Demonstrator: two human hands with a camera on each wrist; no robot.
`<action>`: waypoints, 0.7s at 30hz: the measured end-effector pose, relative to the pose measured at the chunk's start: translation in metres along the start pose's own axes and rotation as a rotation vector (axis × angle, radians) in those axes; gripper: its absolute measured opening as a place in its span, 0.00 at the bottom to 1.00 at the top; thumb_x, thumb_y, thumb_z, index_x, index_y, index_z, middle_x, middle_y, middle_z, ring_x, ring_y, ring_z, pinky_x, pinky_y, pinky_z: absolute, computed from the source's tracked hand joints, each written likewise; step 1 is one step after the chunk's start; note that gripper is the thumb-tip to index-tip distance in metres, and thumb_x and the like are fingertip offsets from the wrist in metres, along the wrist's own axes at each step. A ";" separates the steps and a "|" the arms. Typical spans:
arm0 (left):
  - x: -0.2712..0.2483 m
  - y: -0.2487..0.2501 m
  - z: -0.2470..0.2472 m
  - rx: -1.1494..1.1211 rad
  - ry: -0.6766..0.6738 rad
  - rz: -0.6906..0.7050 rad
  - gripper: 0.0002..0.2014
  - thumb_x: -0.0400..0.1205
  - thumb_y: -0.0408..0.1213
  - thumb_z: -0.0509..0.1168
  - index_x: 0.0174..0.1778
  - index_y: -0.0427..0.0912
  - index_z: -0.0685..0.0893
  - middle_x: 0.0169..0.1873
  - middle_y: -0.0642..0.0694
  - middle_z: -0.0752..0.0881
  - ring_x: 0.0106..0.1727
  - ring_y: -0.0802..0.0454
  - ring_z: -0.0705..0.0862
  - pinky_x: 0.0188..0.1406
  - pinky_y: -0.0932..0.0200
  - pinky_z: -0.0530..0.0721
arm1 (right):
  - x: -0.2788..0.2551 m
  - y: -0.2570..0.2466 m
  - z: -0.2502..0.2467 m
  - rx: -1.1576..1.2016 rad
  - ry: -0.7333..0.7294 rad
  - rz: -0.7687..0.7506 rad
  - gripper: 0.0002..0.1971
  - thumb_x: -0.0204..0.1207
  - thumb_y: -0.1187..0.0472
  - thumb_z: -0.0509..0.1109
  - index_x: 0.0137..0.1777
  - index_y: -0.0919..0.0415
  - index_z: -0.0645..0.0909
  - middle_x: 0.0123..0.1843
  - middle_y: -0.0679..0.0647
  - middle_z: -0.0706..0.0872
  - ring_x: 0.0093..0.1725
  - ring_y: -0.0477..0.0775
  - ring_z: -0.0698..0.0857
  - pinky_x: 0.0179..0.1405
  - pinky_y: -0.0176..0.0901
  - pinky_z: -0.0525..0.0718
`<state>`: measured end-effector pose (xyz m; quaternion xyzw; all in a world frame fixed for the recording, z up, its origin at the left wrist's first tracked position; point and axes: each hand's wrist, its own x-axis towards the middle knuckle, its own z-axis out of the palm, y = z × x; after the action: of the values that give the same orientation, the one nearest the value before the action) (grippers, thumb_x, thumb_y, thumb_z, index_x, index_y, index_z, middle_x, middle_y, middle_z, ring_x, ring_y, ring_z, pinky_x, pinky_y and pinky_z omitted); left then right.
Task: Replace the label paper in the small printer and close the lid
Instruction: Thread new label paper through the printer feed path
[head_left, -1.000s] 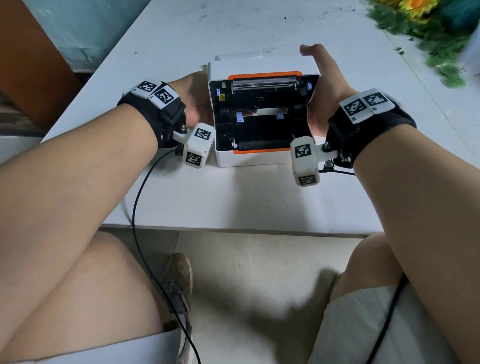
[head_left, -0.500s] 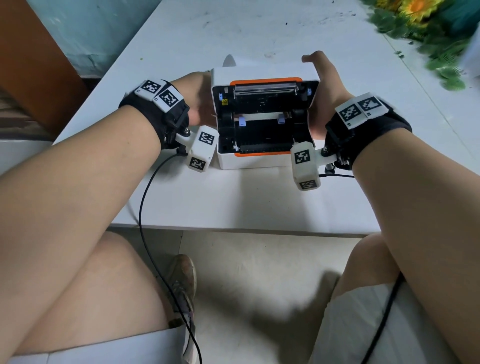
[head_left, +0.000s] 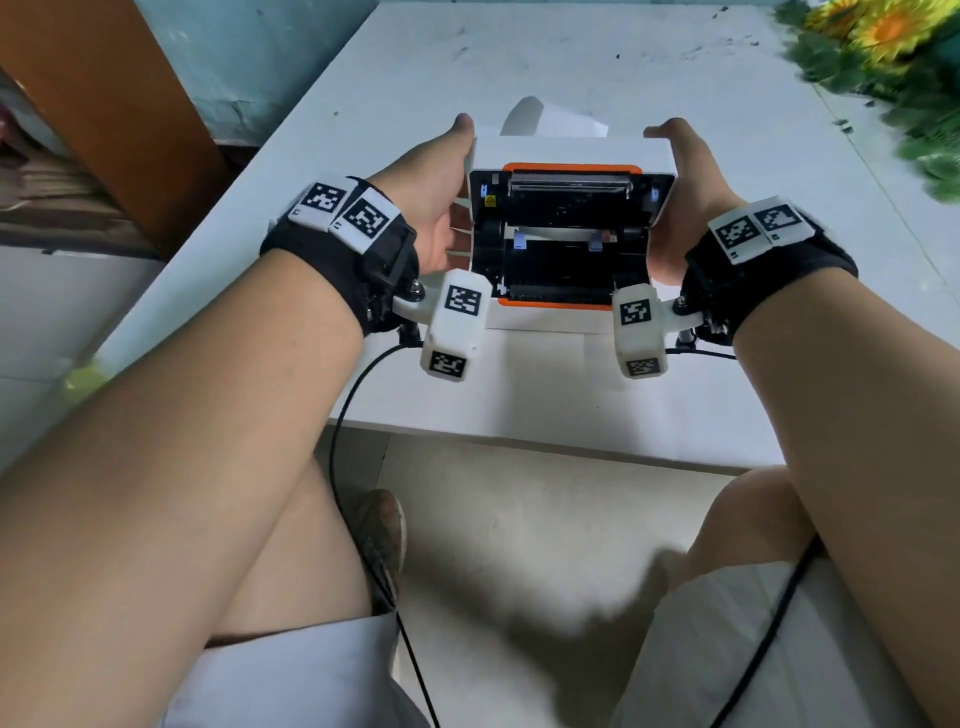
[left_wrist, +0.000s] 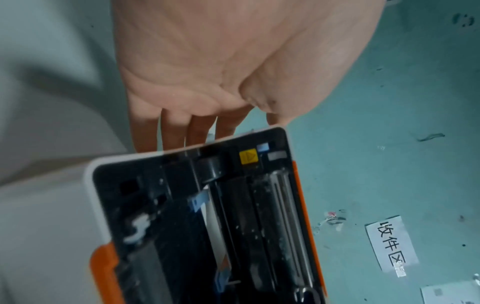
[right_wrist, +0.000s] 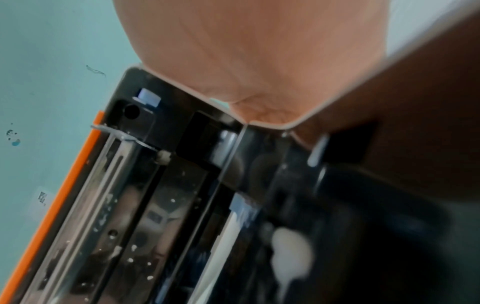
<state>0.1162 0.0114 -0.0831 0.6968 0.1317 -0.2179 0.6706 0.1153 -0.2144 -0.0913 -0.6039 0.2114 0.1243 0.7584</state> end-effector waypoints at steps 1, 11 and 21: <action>-0.002 0.000 0.003 -0.025 -0.009 0.015 0.36 0.87 0.73 0.48 0.79 0.54 0.82 0.69 0.44 0.92 0.60 0.41 0.95 0.49 0.42 0.95 | -0.004 0.001 0.001 0.009 -0.011 -0.012 0.19 0.82 0.42 0.68 0.42 0.59 0.81 0.28 0.51 0.88 0.33 0.57 0.91 0.52 0.50 0.92; 0.007 0.002 0.010 -0.121 -0.170 0.116 0.28 0.86 0.55 0.70 0.77 0.42 0.82 0.60 0.36 0.94 0.57 0.36 0.95 0.58 0.38 0.92 | -0.014 -0.001 0.005 -0.015 -0.030 -0.010 0.20 0.82 0.41 0.69 0.59 0.59 0.81 0.56 0.58 0.92 0.60 0.64 0.96 0.63 0.68 0.90; 0.014 -0.002 0.004 -0.144 -0.186 0.141 0.37 0.84 0.57 0.71 0.86 0.41 0.74 0.64 0.34 0.91 0.60 0.33 0.93 0.60 0.38 0.90 | -0.011 -0.002 0.002 -0.045 -0.030 -0.001 0.19 0.85 0.41 0.65 0.46 0.57 0.82 0.36 0.55 0.93 0.42 0.59 0.95 0.37 0.43 0.93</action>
<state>0.1266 0.0056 -0.0911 0.6311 0.0350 -0.2240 0.7418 0.1073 -0.2119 -0.0838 -0.6192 0.1968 0.1376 0.7476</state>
